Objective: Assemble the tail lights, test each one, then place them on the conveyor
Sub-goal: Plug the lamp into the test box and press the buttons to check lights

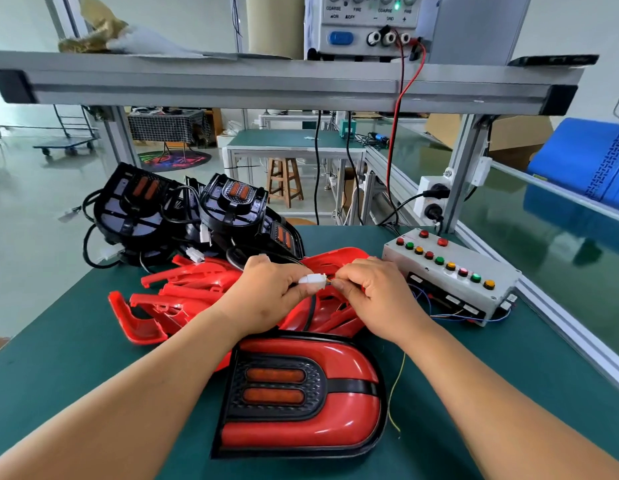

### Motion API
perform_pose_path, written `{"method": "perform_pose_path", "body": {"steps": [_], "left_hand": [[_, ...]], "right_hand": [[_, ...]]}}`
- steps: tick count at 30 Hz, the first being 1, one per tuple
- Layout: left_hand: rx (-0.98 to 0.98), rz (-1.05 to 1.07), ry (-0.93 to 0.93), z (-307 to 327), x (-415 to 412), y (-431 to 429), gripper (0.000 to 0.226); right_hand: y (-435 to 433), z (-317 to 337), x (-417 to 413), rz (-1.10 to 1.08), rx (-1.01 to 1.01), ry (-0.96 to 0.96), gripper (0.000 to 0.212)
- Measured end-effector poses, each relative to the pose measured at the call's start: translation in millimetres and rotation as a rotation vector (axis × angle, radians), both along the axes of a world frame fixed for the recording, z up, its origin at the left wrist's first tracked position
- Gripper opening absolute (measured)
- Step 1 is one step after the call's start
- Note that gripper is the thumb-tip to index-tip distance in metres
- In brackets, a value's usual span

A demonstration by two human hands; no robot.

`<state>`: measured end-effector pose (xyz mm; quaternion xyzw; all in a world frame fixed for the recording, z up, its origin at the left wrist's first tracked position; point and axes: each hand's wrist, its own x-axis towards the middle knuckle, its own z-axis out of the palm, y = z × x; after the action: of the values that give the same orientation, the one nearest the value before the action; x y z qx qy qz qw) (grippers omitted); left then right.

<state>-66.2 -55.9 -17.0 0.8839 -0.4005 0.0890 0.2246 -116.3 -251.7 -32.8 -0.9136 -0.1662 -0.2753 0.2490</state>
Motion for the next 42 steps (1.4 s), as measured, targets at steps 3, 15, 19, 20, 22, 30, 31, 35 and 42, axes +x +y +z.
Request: {"method": "perform_pose_path", "body": {"steps": [3, 15, 19, 20, 22, 30, 31, 35, 42], "left_hand": [[0.242, 0.147, 0.011, 8.0, -4.6, 1.4, 0.053], [0.304, 0.065, 0.059, -36.3, -95.4, 81.3, 0.125], [0.18, 0.137, 0.052, -41.8, -87.0, 61.1, 0.128], [0.171, 0.161, 0.043, -43.8, -86.4, 54.9, 0.13], [0.156, 0.217, 0.049, -49.5, -86.8, 43.2, 0.132], [0.071, 0.353, 0.12, -61.9, -83.9, 30.5, 0.134], [0.061, 0.361, 0.126, -61.8, -83.5, 29.9, 0.134], [0.055, 0.363, 0.112, -60.3, -84.8, 29.6, 0.133], [0.07, 0.313, 0.1, -59.7, -85.4, 36.2, 0.131]], "right_hand": [[0.8, -4.3, -0.4, -0.03, -0.044, 0.009, 0.016], [-6.0, -16.4, 2.8, -0.081, -0.022, 0.105, 0.015], [-12.0, -14.8, 5.5, -0.139, -0.078, 0.109, 0.013], [-14.4, -14.8, 6.2, -0.161, -0.095, 0.112, 0.014], [-20.2, -15.3, 7.3, -0.19, -0.104, 0.115, 0.021], [-59.5, -5.1, 34.4, -0.658, -0.275, 0.281, 0.053], [-63.7, -5.0, 41.0, -0.663, -0.317, 0.399, 0.069], [-70.1, -4.9, 62.9, -0.649, -0.368, 0.555, 0.091], [-72.2, -10.3, 67.1, -0.678, -0.439, 0.569, 0.092]]}}
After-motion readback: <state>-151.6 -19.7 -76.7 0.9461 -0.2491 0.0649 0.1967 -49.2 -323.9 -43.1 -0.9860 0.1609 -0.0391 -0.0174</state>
